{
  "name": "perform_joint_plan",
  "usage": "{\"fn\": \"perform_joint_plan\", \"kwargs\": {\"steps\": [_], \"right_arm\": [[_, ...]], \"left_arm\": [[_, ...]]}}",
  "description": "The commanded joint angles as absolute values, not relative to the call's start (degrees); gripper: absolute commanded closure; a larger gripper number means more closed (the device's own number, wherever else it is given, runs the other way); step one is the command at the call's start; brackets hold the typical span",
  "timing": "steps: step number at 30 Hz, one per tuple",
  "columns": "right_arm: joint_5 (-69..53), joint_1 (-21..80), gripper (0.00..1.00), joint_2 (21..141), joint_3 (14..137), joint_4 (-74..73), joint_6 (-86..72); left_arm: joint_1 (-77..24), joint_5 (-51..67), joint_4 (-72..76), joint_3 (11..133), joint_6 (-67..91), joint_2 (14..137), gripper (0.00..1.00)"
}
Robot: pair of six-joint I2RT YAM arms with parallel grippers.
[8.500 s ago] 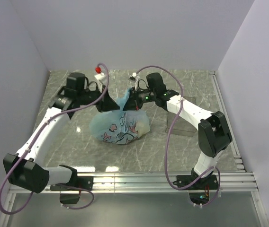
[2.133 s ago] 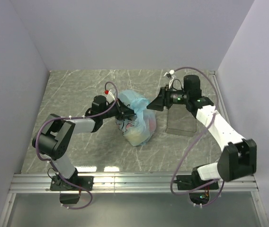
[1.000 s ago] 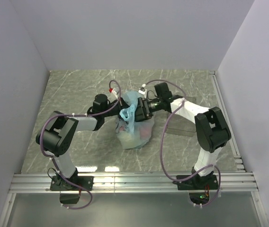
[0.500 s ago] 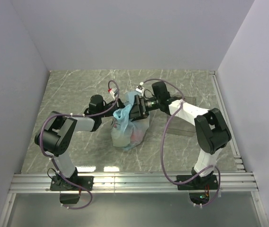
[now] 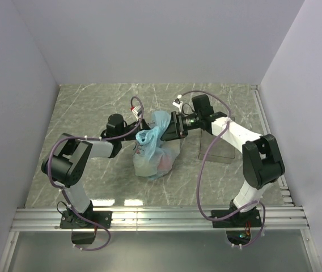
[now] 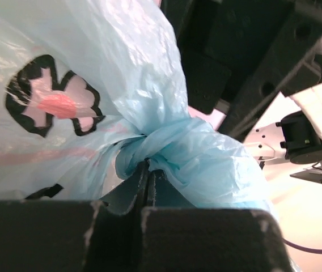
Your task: Place the fake fruits into the plastic bag and tie a complex knot
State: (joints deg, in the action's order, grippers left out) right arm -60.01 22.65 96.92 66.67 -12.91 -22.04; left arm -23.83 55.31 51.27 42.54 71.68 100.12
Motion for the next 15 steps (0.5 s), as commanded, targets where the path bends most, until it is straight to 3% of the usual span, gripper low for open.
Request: {"fn": "perform_joint_plan", "kwargs": {"steps": [1, 6, 15], "right_arm": [[-58.36, 23.55, 0.46, 99.40, 72.15, -10.20, -22.06], [-56.52, 25.30, 0.46, 100.81, 74.53, -4.84, -25.84], [-54.67, 31.20, 0.32, 99.58, 68.56, 1.85, -32.70]], "left_arm": [[-24.70, 57.30, 55.90, 43.06, 72.07, 100.20, 1.00], [-25.66, 57.22, 54.50, 43.77, 71.02, 100.63, 1.00], [-26.81, 55.99, 57.65, 45.88, 72.86, 104.15, 1.00]]}}
